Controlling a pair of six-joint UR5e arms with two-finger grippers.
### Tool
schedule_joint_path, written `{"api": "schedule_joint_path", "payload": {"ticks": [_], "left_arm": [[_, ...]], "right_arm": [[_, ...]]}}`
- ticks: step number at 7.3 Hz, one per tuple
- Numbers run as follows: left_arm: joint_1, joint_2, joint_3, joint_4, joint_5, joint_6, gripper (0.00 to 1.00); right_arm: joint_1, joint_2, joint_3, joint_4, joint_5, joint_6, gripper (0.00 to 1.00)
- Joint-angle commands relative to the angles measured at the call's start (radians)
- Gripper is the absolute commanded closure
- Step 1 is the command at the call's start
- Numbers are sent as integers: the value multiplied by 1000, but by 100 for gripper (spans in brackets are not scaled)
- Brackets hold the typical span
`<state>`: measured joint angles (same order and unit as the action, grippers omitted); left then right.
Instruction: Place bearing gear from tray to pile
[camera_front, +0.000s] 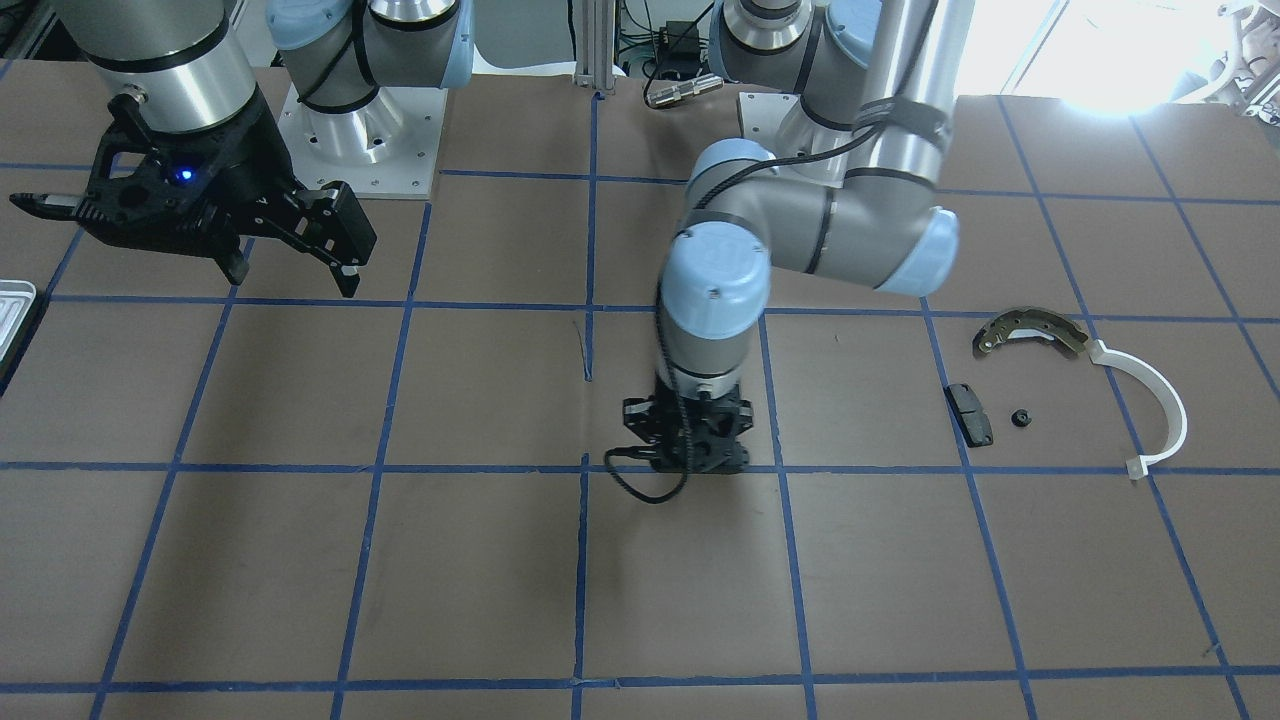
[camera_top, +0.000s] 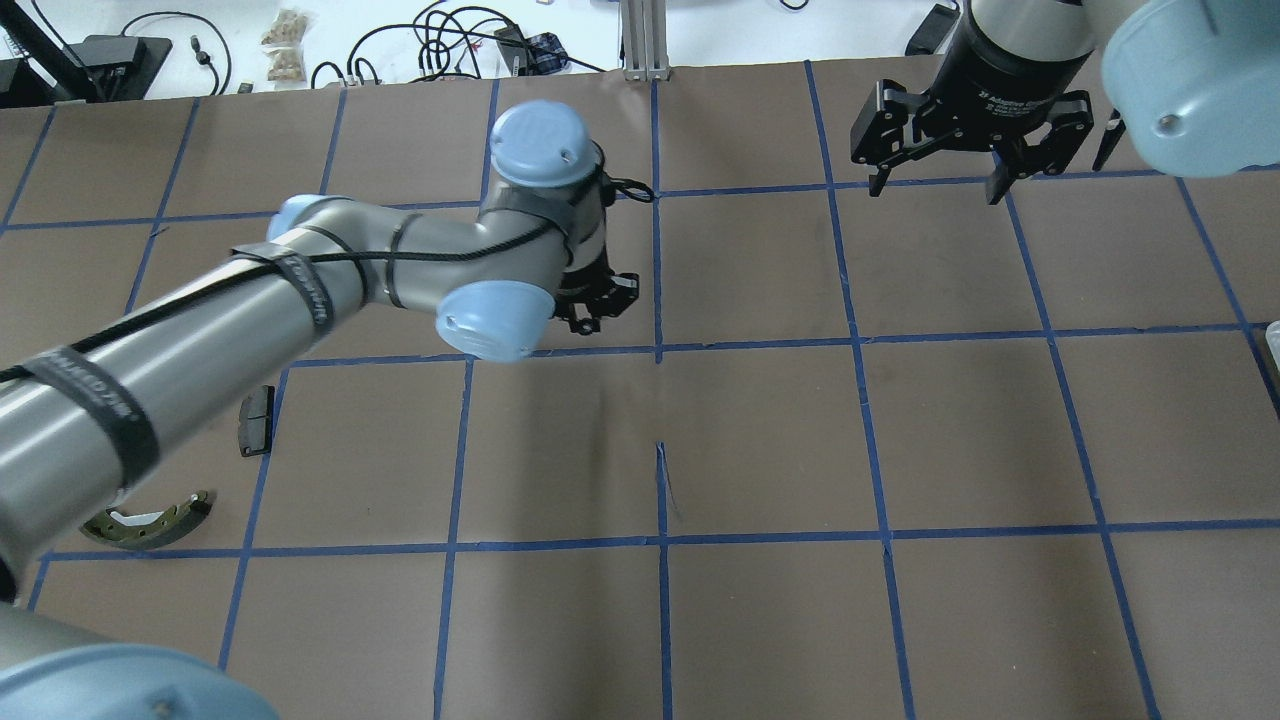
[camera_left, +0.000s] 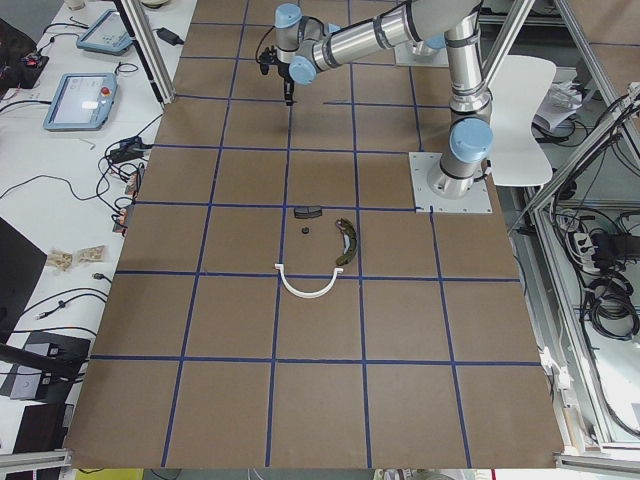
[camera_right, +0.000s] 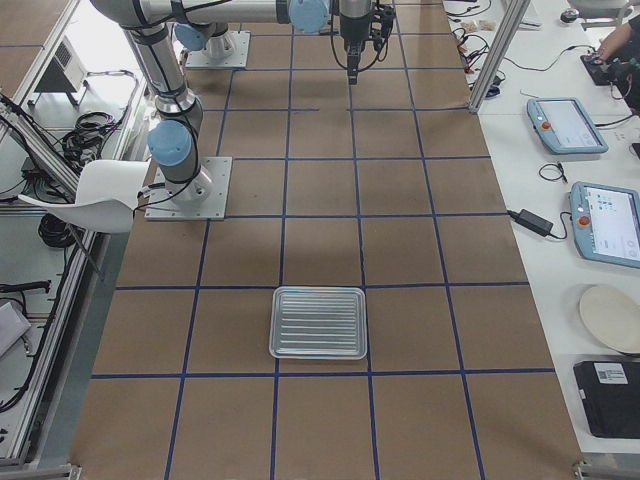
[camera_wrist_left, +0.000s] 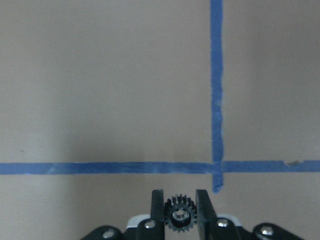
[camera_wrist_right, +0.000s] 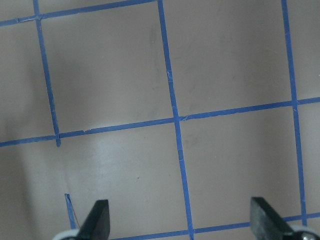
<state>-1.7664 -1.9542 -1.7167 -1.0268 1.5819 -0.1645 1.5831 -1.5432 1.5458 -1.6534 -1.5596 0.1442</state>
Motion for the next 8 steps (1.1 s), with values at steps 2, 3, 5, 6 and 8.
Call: {"api": "schedule_joint_path", "payload": {"ticks": [2, 3, 5, 6, 8], "left_arm": [[389, 126, -26, -159, 13, 534, 100], [510, 133, -50, -151, 10, 656, 100], [727, 78, -61, -105, 0, 775, 100], [802, 51, -61, -69, -2, 848, 100], [875, -11, -63, -33, -6, 938, 100]], "right_arm": [[0, 0, -1, -2, 1, 0, 0], [0, 0, 0, -2, 1, 0, 0], [0, 0, -1, -2, 1, 0, 0], [0, 2, -1, -2, 0, -2, 0], [-3, 2, -4, 1, 6, -5, 0]]}}
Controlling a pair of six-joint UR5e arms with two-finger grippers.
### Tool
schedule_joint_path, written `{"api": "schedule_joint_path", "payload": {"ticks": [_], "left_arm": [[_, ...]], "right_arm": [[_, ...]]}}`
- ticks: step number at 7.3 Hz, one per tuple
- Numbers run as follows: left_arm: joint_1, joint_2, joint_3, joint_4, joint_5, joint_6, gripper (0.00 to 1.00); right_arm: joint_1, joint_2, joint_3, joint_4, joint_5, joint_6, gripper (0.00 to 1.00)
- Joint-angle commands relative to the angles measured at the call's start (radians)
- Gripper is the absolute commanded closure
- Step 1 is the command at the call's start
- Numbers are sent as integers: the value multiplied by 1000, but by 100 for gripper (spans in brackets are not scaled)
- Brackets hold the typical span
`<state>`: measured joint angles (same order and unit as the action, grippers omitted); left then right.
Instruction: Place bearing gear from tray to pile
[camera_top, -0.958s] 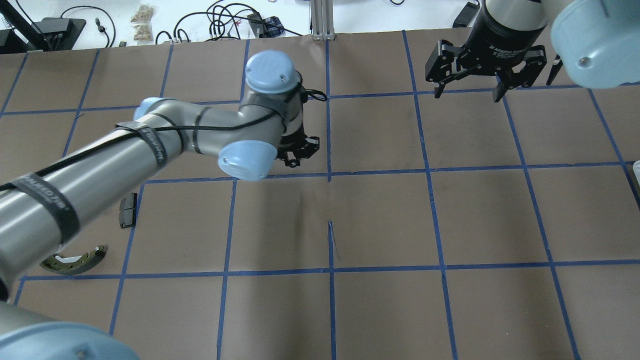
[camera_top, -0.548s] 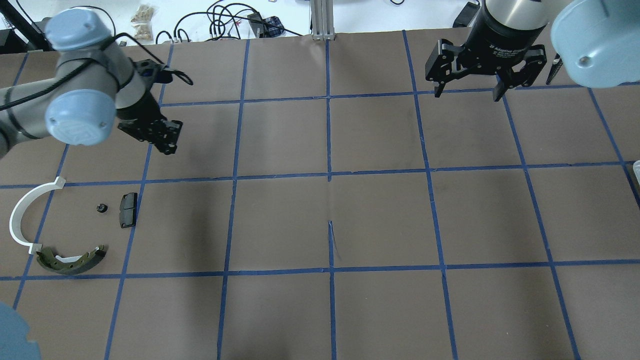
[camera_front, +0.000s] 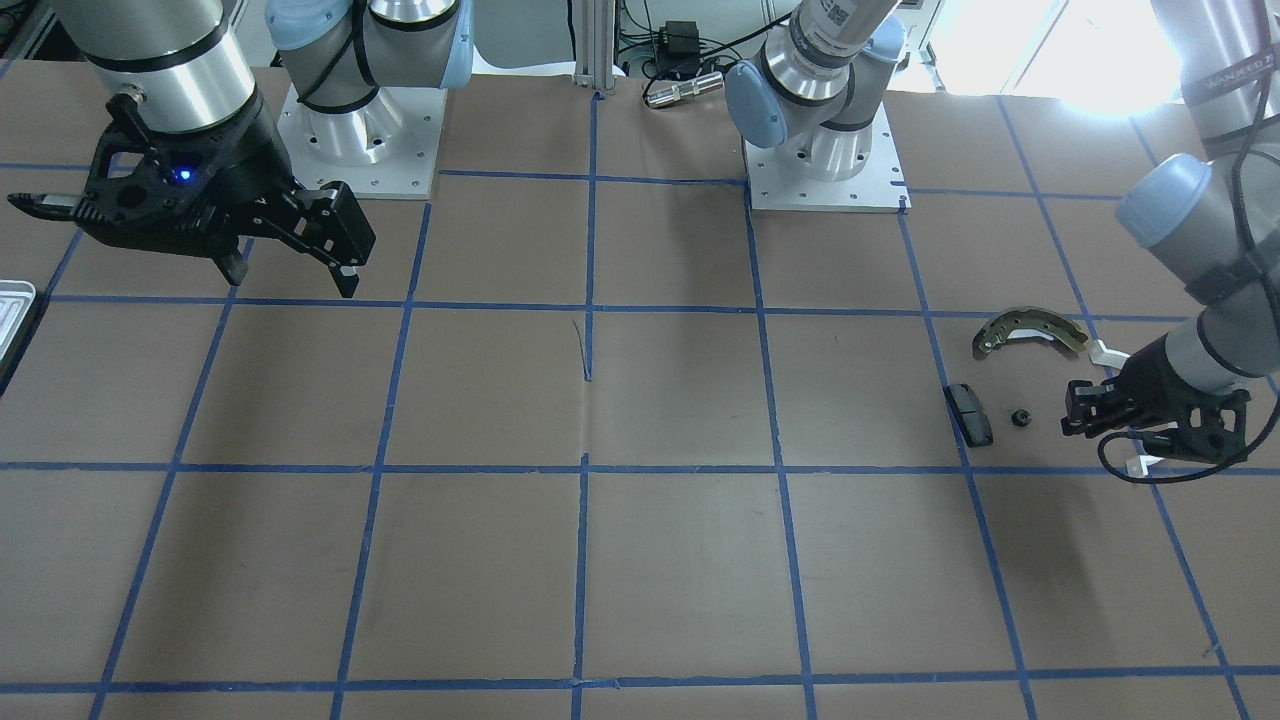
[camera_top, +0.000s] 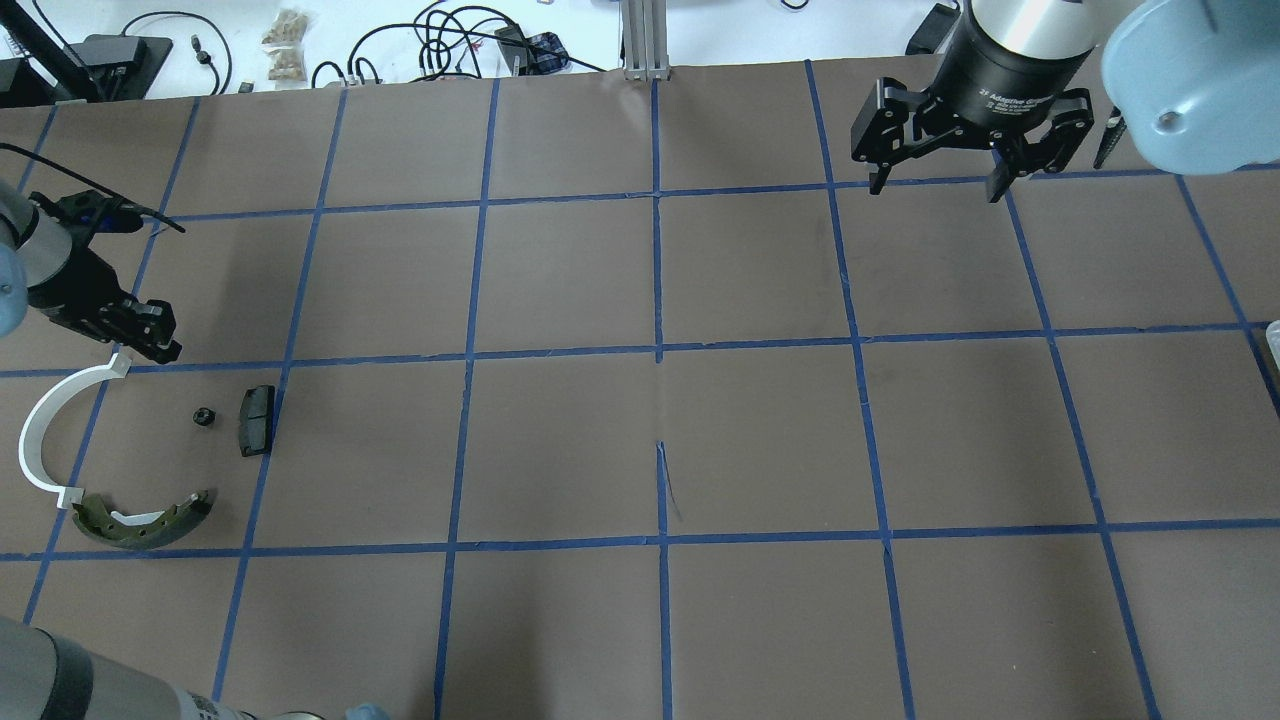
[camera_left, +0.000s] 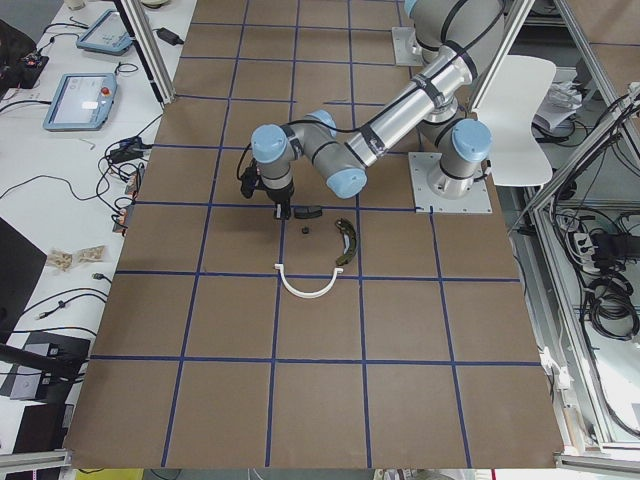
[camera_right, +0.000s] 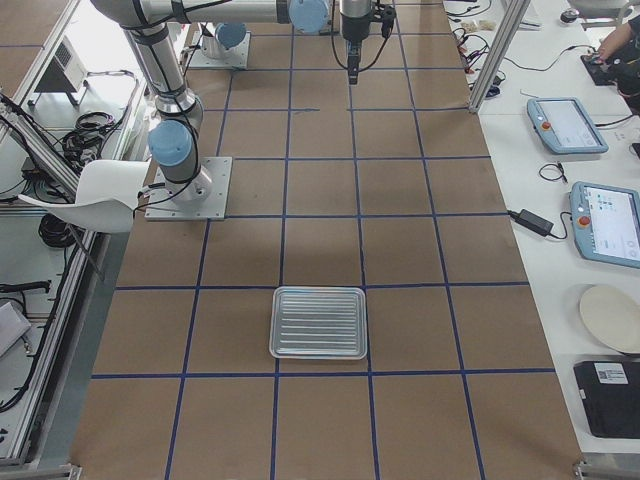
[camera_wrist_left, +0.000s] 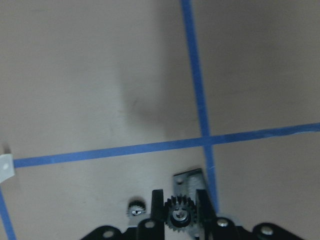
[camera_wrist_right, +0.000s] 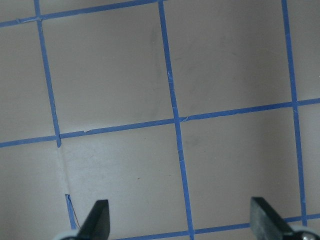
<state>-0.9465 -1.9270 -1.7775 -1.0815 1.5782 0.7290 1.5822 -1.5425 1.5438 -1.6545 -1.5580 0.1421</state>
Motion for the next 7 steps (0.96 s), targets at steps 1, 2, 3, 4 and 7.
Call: {"api": "schedule_joint_path", "payload": {"ticks": [1, 2, 3, 4, 7], "left_arm": [[78, -58, -17, 23, -16, 44, 100], [90, -61, -37, 43, -20, 49, 100], [91, -64, -42, 43, -20, 37, 100], [86, -66, -43, 43, -32, 23, 100], [78, -60, -45, 40, -70, -2, 100]], "right_arm": [[-4, 4, -7, 18, 10, -4, 0], [-4, -1, -7, 38, 6, -4, 0], [-4, 1, -7, 38, 1, -2, 0], [-4, -1, -5, 38, -1, -2, 0], [-2, -1, -5, 36, -1, -1, 0]]}}
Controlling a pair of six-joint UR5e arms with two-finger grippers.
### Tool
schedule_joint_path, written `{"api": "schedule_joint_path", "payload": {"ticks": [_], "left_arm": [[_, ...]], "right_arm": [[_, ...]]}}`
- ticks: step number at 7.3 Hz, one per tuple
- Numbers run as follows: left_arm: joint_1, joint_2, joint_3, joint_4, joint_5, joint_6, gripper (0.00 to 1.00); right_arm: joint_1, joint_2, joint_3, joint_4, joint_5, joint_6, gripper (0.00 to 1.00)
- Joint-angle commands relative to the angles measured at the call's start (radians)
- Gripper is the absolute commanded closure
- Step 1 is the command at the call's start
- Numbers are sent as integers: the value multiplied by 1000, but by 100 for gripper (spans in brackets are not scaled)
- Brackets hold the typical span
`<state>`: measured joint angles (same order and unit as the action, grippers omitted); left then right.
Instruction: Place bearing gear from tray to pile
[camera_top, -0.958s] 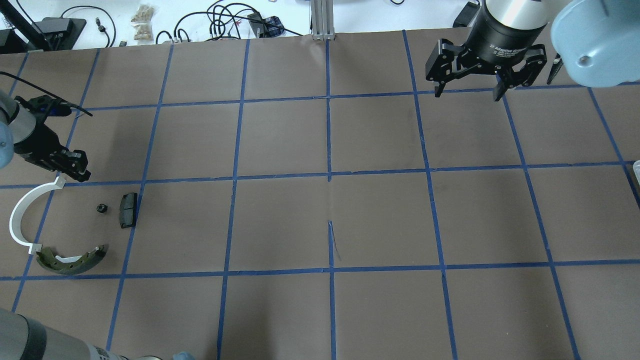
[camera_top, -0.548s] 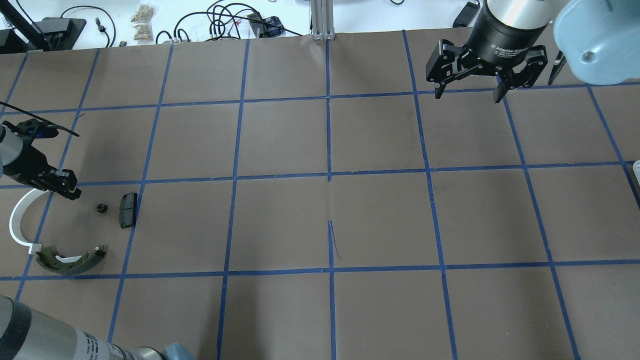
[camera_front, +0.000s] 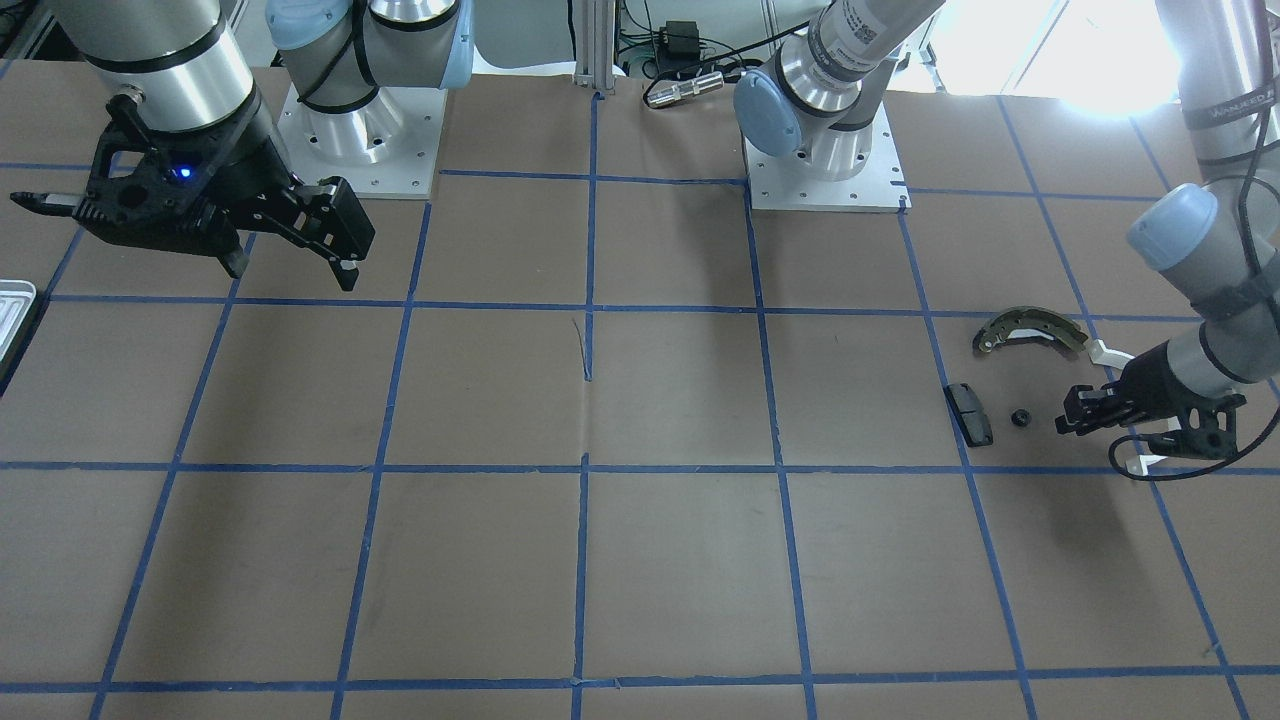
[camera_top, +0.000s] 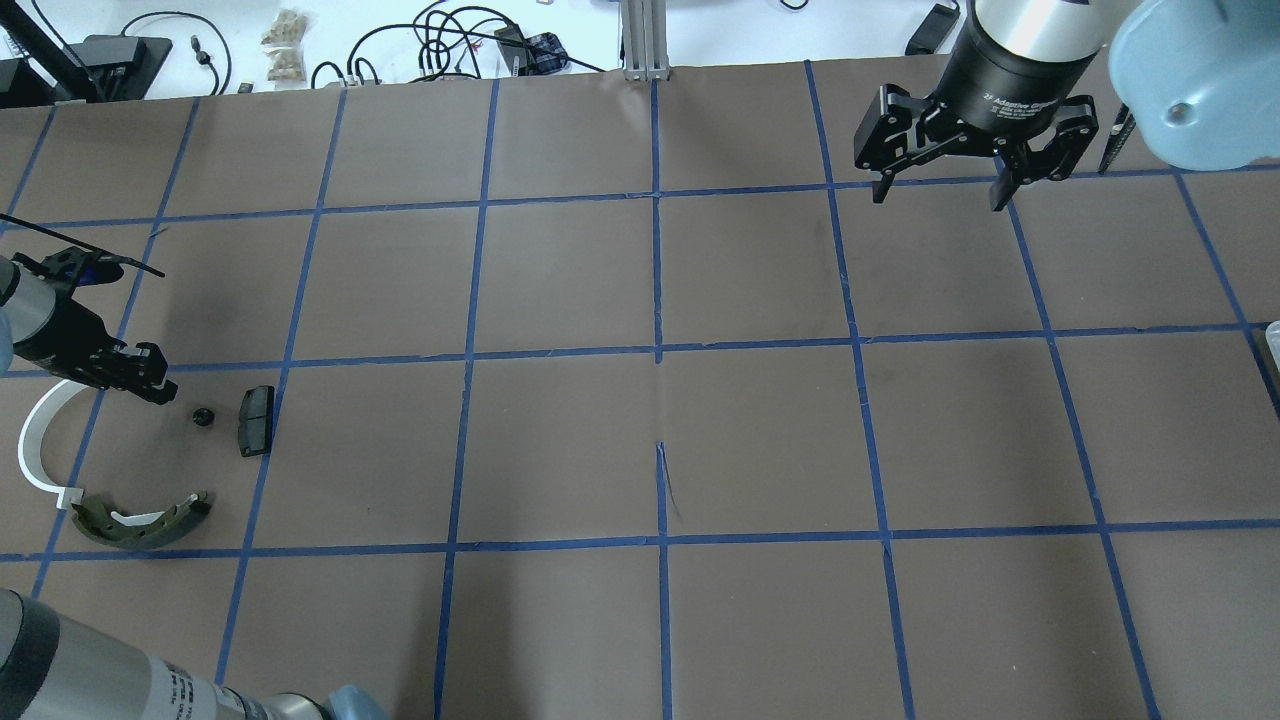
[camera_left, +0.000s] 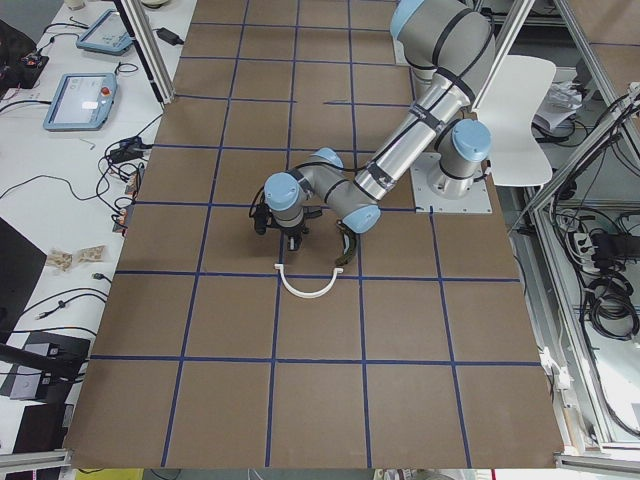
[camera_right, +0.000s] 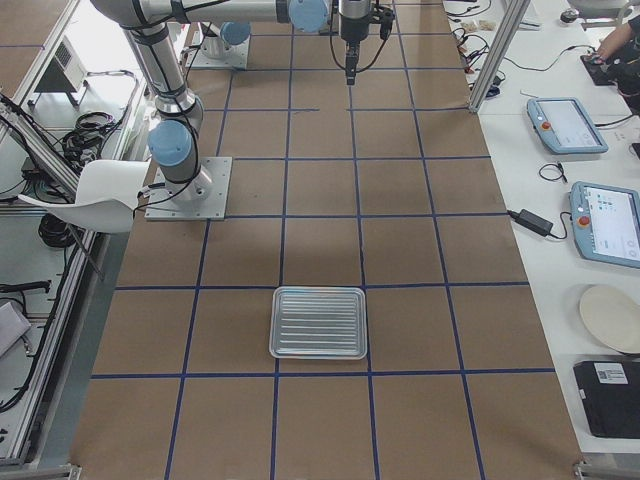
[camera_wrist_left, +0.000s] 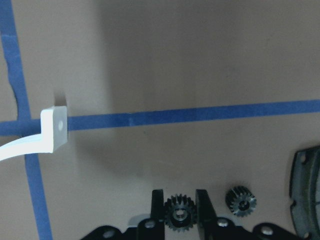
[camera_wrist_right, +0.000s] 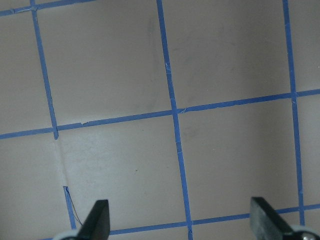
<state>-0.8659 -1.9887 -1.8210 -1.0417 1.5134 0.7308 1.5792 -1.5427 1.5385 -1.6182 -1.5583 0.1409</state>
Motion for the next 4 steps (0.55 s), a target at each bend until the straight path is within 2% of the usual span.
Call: {"api": "schedule_joint_path", "payload": {"ticks": [1, 2, 3, 4], "left_arm": [[-2, 4, -21, 2, -7, -4, 100], [-2, 19, -47, 6, -4, -5, 100], [-1, 18, -44, 14, -4, -1, 74], [2, 11, -38, 25, -7, 7, 1]], "right_arm": [[1, -1, 0, -2, 1, 0, 0], [2, -1, 0, -2, 1, 0, 0], [2, 1, 0, -3, 1, 0, 0], [2, 0, 0, -3, 1, 0, 0]]}}
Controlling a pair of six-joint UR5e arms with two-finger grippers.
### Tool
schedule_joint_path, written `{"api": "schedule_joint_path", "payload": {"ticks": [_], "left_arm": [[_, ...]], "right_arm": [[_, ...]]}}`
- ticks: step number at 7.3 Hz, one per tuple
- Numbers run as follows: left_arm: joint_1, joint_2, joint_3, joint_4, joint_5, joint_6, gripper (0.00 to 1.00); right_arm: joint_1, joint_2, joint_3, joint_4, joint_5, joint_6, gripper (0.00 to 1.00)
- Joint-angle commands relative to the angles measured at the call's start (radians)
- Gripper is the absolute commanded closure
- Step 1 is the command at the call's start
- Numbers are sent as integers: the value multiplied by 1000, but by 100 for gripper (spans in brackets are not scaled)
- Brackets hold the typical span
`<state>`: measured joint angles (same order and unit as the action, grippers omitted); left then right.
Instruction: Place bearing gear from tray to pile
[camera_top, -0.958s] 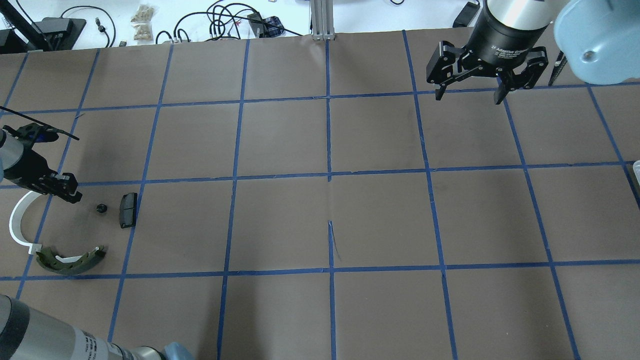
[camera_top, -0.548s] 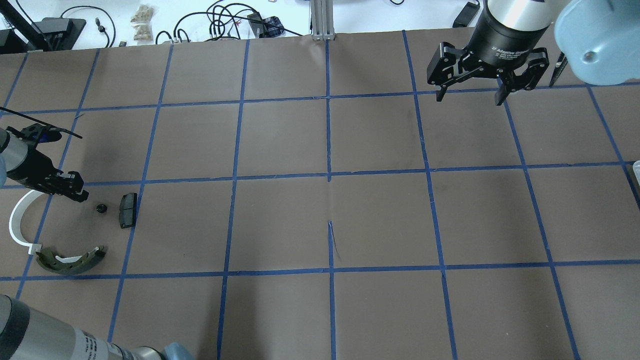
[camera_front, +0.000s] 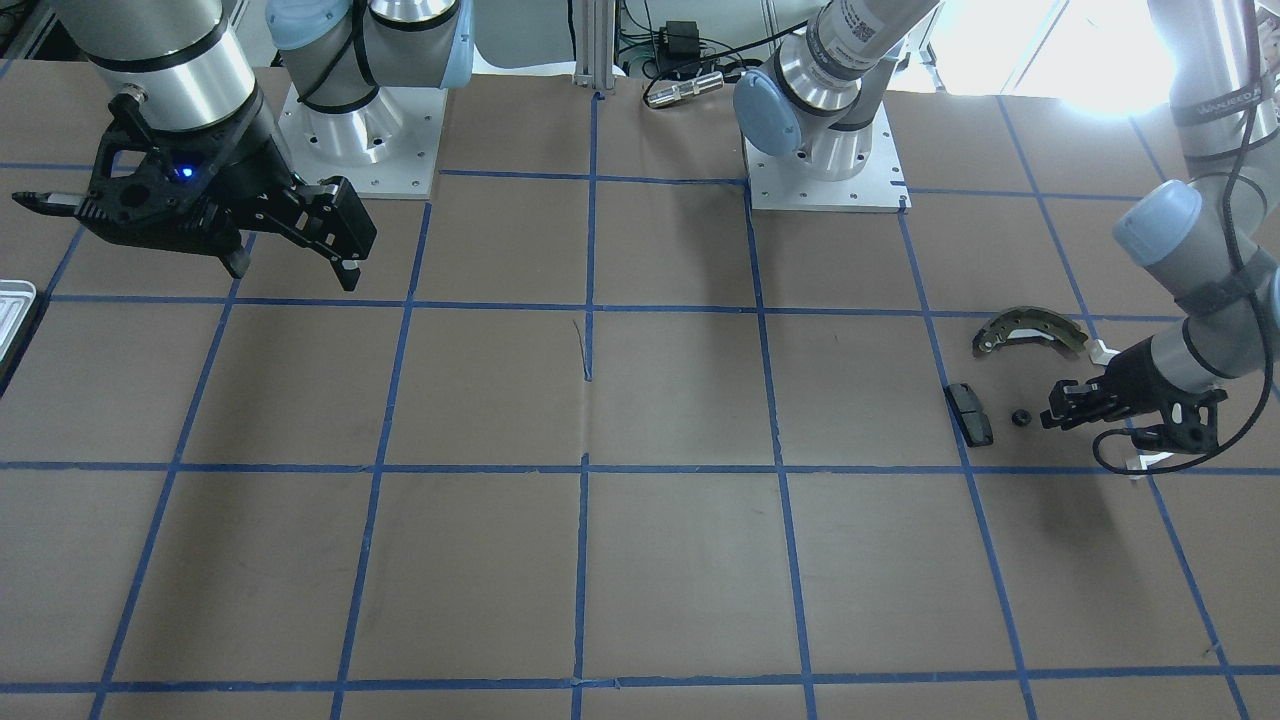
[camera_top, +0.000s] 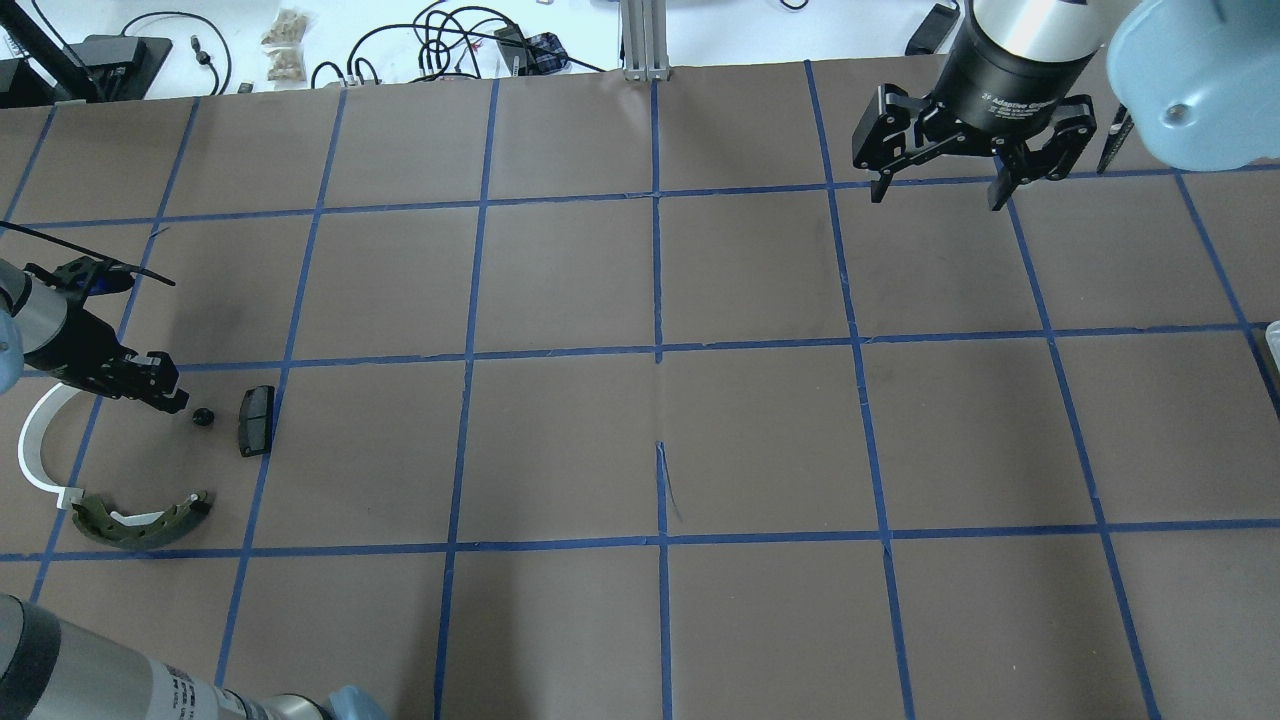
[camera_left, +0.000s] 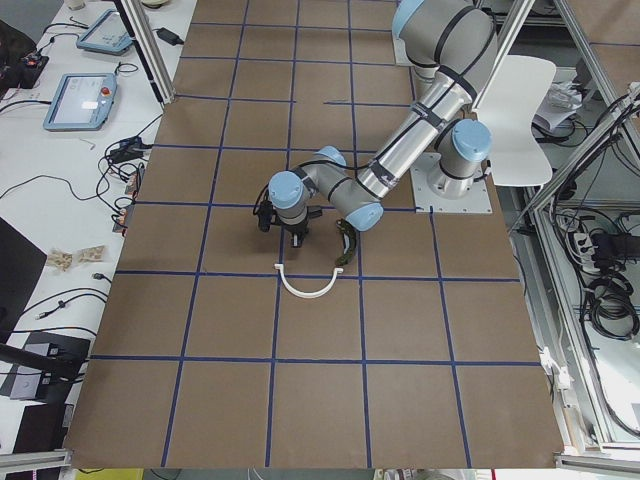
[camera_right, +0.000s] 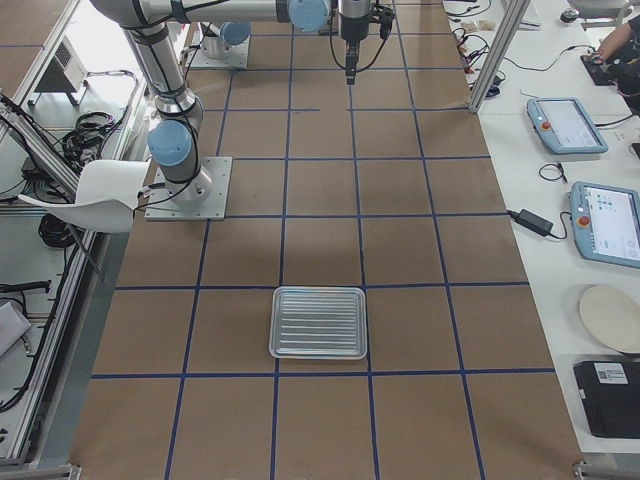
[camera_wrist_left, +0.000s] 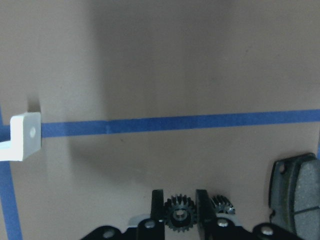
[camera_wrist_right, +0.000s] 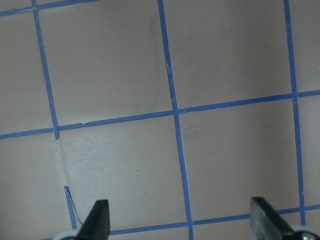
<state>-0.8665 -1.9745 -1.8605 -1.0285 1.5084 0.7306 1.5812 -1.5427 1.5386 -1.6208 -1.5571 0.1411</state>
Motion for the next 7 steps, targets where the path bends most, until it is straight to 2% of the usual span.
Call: {"api": "schedule_joint_path", "payload": {"ticks": [1, 3, 5, 7], "left_arm": [[3, -1, 3, 15, -4, 15, 0], [-11, 26, 3, 15, -1, 0, 0], [-156, 84, 70, -10, 16, -83, 0], [-282, 153, 179, -222, 58, -242, 0]], "right_arm": [[0, 1, 0, -1, 0, 2, 0], [0, 3, 0, -4, 0, 2, 0], [0, 0, 0, -4, 0, 5, 0], [0, 0, 0, -5, 0, 5, 0]]}}
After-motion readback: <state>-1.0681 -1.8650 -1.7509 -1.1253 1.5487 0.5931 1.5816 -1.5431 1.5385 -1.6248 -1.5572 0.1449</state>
